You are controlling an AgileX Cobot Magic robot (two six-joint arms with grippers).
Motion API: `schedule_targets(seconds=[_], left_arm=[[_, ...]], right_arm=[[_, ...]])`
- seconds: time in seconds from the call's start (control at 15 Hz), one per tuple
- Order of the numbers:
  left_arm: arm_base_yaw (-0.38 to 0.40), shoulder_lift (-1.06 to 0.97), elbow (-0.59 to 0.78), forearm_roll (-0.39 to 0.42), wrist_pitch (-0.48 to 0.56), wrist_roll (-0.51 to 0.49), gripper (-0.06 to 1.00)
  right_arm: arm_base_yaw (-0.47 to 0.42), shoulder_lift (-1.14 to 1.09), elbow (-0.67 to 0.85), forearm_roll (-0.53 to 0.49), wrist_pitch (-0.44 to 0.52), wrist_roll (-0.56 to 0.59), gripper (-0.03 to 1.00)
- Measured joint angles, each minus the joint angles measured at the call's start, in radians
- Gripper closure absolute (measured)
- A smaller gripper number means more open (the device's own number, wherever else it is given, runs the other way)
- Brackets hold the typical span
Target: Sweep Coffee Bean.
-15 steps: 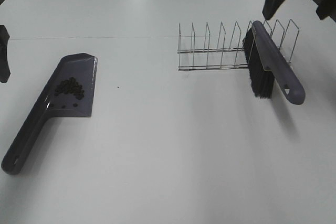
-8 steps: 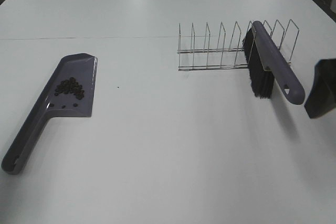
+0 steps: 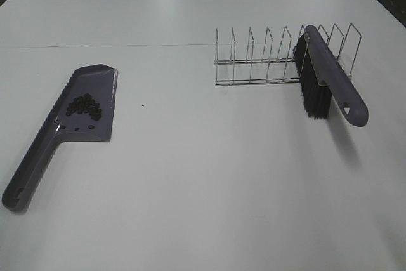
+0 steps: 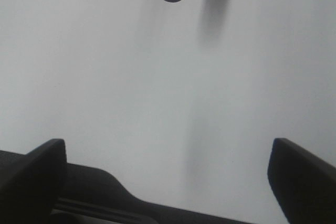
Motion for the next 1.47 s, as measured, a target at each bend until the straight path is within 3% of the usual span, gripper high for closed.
schedule_targets(seconds=[0.2,0.53,1.47], left_arm=[[0.000,-0.088,0.001,0.000,0.007,0.018,0.03],[0.000,-0.097,0.009,0.000,0.098,0.118,0.03],[0.000,-0.387,0.023,0.000,0.099,0.128,0.03]], right_arm=[[0.000,-0.164,0.053,0.002,0.003,0.000,0.01],[0.000,-0.259,0.055,0.008,0.009,0.000,0.01],[0.000,-0.294,0.058,0.026,0.009,0.000,0.01]])
